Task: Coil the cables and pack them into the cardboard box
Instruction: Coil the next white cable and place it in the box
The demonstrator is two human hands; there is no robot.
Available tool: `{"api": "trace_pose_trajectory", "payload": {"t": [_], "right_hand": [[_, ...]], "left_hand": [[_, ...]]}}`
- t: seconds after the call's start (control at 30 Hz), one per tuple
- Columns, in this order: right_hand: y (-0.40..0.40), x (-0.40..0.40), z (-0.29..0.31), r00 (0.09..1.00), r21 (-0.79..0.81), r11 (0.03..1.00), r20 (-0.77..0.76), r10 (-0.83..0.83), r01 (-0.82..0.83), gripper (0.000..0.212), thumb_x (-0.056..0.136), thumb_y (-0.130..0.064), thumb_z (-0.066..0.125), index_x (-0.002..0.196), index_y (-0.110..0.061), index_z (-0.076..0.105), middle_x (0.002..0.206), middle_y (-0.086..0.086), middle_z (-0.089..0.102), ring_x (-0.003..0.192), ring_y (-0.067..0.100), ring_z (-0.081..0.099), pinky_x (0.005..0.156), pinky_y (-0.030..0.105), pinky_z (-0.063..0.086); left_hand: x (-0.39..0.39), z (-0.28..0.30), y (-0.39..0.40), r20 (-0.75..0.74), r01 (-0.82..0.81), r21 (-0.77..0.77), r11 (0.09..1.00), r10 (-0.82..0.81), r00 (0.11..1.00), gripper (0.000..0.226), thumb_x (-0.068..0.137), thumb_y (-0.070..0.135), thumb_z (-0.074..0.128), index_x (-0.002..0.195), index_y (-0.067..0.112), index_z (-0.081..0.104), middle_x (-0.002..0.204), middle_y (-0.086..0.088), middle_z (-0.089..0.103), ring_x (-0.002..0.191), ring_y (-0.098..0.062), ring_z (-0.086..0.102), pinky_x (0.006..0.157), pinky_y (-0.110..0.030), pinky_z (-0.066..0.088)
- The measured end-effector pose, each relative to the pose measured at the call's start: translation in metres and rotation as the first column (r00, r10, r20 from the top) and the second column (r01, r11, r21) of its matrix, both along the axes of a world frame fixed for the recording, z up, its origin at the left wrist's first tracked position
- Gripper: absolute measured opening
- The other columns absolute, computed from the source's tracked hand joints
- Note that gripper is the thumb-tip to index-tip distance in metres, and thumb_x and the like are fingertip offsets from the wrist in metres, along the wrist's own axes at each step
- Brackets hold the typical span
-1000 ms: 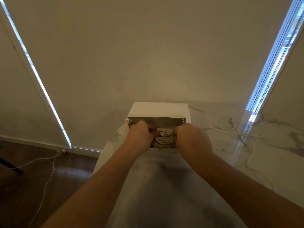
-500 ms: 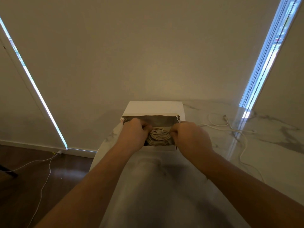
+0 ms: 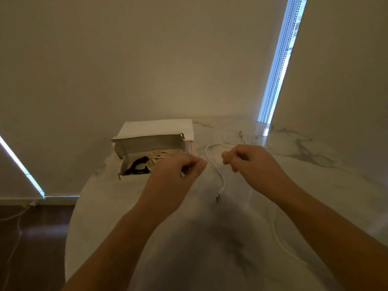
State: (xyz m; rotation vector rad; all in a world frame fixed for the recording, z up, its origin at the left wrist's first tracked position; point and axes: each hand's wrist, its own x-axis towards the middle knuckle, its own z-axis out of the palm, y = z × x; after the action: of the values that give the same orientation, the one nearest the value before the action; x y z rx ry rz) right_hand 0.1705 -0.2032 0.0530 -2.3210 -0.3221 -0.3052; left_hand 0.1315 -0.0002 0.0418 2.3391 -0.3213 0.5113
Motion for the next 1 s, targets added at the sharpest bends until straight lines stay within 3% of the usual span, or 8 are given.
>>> {"api": "trace_pose_trajectory", "payload": {"t": [0.17,0.23,0.3,0.43,0.63,0.77,0.93,1.0], "right_hand": [[-0.014,-0.009,-0.021,0.997,-0.122,0.992,-0.078,-0.025,0.016,0.016,0.092,-0.043,0.061,0.088,-0.029,0.069,0.080,-0.009,0.067,0.071,0.004,0.059,0.064,0.017,0.043],[-0.009,-0.009,-0.031,0.996,-0.232,0.972,-0.093,0.002,-0.024,0.010,0.093,-0.039,0.060,0.100,-0.036,0.067,0.092,-0.011,0.067,0.075,0.003,0.057,0.077,0.019,0.049],[-0.004,-0.007,-0.038,0.993,-0.356,0.932,-0.114,0.026,-0.065,0.020,0.096,-0.033,0.056,0.115,-0.038,0.063,0.105,-0.009,0.066,0.085,0.006,0.056,0.086,0.023,0.047],[-0.008,0.001,-0.044,0.989,-0.541,0.831,-0.122,0.080,-0.133,0.026,0.099,-0.029,0.049,0.122,-0.040,0.056,0.112,-0.005,0.060,0.097,0.016,0.055,0.078,0.025,0.041],[-0.015,0.008,-0.051,0.988,-0.542,0.826,-0.063,0.141,-0.152,0.026,0.094,-0.022,0.054,0.114,-0.037,0.060,0.099,-0.010,0.057,0.091,0.015,0.055,0.067,0.023,0.035],[-0.020,0.007,-0.049,0.983,-0.494,0.854,-0.005,0.186,-0.164,0.020,0.096,-0.034,0.056,0.114,-0.038,0.063,0.098,-0.013,0.059,0.083,0.007,0.048,0.061,0.013,0.028],[-0.026,0.002,-0.042,0.976,-0.454,0.877,0.061,0.207,-0.158,0.016,0.097,-0.038,0.053,0.110,-0.039,0.064,0.093,-0.016,0.057,0.080,0.005,0.052,0.062,0.010,0.029],[-0.029,0.001,-0.040,0.972,-0.461,0.869,0.047,0.228,-0.181,0.016,0.098,-0.039,0.052,0.111,-0.039,0.062,0.095,-0.015,0.058,0.082,0.006,0.053,0.065,0.012,0.036]], "left_hand": [[0.002,-0.015,-0.029,-0.049,0.025,-0.011,1.000,-0.026,0.998,0.018,0.096,0.039,0.059,0.105,0.031,0.072,0.095,0.013,0.070,0.085,0.001,0.060,0.073,-0.008,0.044],[0.003,-0.020,-0.035,-0.067,0.019,-0.029,0.999,-0.021,0.998,0.020,0.096,0.038,0.058,0.108,0.029,0.072,0.098,0.013,0.070,0.086,0.003,0.060,0.073,-0.008,0.043],[0.005,-0.023,-0.038,-0.067,0.020,-0.031,0.999,-0.022,0.998,0.019,0.096,0.036,0.059,0.108,0.028,0.072,0.099,0.013,0.069,0.087,0.005,0.059,0.071,-0.006,0.043],[0.011,-0.031,-0.039,-0.004,0.032,0.000,0.999,-0.032,0.999,0.016,0.094,0.034,0.063,0.105,0.029,0.073,0.092,0.018,0.066,0.082,0.011,0.057,0.073,-0.001,0.041],[0.012,-0.038,-0.048,-0.032,0.059,0.068,0.996,-0.057,0.998,0.026,0.094,0.034,0.063,0.117,0.026,0.071,0.103,0.010,0.069,0.082,0.004,0.058,0.074,-0.001,0.043],[0.011,-0.037,-0.052,-0.101,0.057,0.112,0.992,-0.046,0.994,0.035,0.093,0.038,0.063,0.125,0.022,0.066,0.110,0.006,0.068,0.083,-0.002,0.058,0.071,-0.001,0.040],[0.006,-0.033,-0.057,-0.170,0.027,0.131,0.991,-0.004,0.985,0.022,0.096,0.035,0.060,0.113,0.025,0.071,0.103,0.007,0.071,0.089,-0.004,0.062,0.086,-0.014,0.046],[0.003,-0.031,-0.056,-0.221,0.015,0.066,0.998,0.000,0.975,0.017,0.095,0.035,0.062,0.107,0.027,0.071,0.095,0.013,0.070,0.083,0.000,0.062,0.077,-0.010,0.046]]}}
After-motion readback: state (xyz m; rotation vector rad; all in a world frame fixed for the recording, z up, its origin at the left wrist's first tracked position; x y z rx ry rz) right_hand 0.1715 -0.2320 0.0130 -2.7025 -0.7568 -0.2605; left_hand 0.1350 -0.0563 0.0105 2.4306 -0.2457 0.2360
